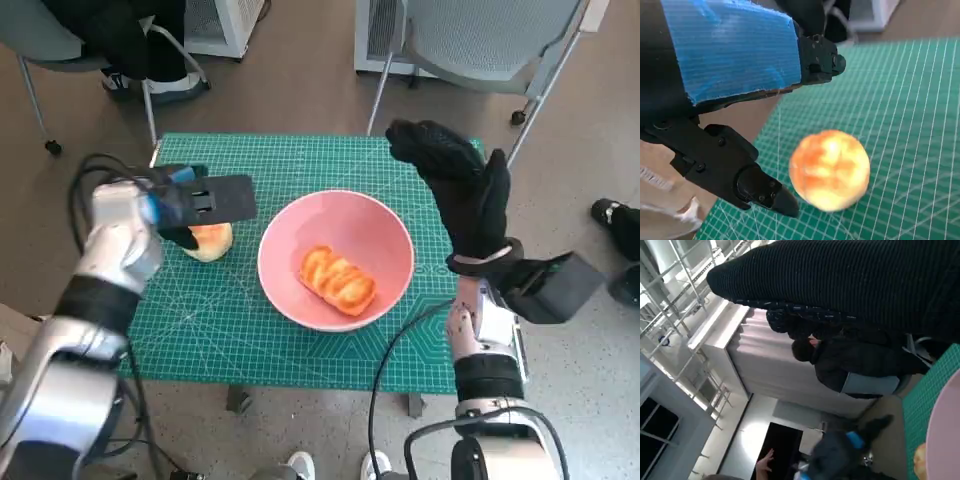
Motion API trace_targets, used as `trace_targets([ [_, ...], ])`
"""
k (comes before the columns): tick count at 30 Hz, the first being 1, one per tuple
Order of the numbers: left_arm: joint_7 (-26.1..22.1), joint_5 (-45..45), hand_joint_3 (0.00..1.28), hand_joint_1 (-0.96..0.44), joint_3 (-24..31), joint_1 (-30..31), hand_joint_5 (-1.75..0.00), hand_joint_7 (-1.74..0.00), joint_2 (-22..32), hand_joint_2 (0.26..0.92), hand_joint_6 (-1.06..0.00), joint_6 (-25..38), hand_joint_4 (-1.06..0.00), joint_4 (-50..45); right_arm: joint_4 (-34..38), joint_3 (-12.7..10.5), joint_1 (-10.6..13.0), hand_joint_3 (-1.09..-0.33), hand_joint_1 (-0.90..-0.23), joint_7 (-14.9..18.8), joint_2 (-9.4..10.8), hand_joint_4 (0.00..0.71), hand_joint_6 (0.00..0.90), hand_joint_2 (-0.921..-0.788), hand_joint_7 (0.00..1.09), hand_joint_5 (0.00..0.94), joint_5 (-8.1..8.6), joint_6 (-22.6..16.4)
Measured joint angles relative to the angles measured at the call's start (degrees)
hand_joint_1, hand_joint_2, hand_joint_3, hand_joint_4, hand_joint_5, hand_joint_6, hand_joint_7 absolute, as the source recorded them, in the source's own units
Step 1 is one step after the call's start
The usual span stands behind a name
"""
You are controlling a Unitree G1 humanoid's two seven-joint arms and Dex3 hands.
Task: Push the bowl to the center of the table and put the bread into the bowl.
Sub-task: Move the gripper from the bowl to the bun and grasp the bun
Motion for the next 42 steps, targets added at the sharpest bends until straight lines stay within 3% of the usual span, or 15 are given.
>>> trace_targets([
  [9,0.3,-0.3,0.0,-0.5,-1.8,-4.7,0.0,0.0,-2.6,0.657,-0.05,-3.2,0.0,8.7,-0.1,-0.1,0.0,-0.875,-0.712,0.3,0.0,0.095,0.091,-0.921,0.19,0.001,0.11,0.0],
  [22,1.3,-0.5,0.0,-0.51,-2.6,-5.1,0.0,0.0,-3.1,0.662,-0.06,-5.7,0.0,12.1,-0.5,-0.1,0.3,-0.893,-0.705,0.4,-0.2,0.095,0.081,-0.921,0.2,0.0,0.05,0.0],
  [37,4.5,-0.4,0.0,-0.4,-4.1,-5.0,0.0,-0.01,-5.1,0.65,-0.08,-2.4,0.0,13.9,-3.2,0.2,2.0,-0.898,-0.701,-0.2,-0.2,0.089,0.07,-0.921,0.22,0.0,-0.61,0.2],
  [39,4.8,-0.4,0.01,-0.39,-4.4,-4.9,-0.06,-0.01,-5.5,0.657,-0.07,-2.2,-0.12,14.1,-3.5,0.2,2.2,-0.898,-0.701,-0.3,-0.2,0.089,0.069,-0.921,0.23,0.0,-0.76,0.3],
  [42,5.0,-0.4,0.01,-0.39,-4.8,-4.8,-0.1,-0.01,-5.8,0.662,-0.07,-2.2,-0.21,14.5,-3.7,0.3,2.4,-0.898,-0.701,-0.3,-0.2,0.09,0.067,-0.921,0.23,0.001,-0.91,0.3],
])
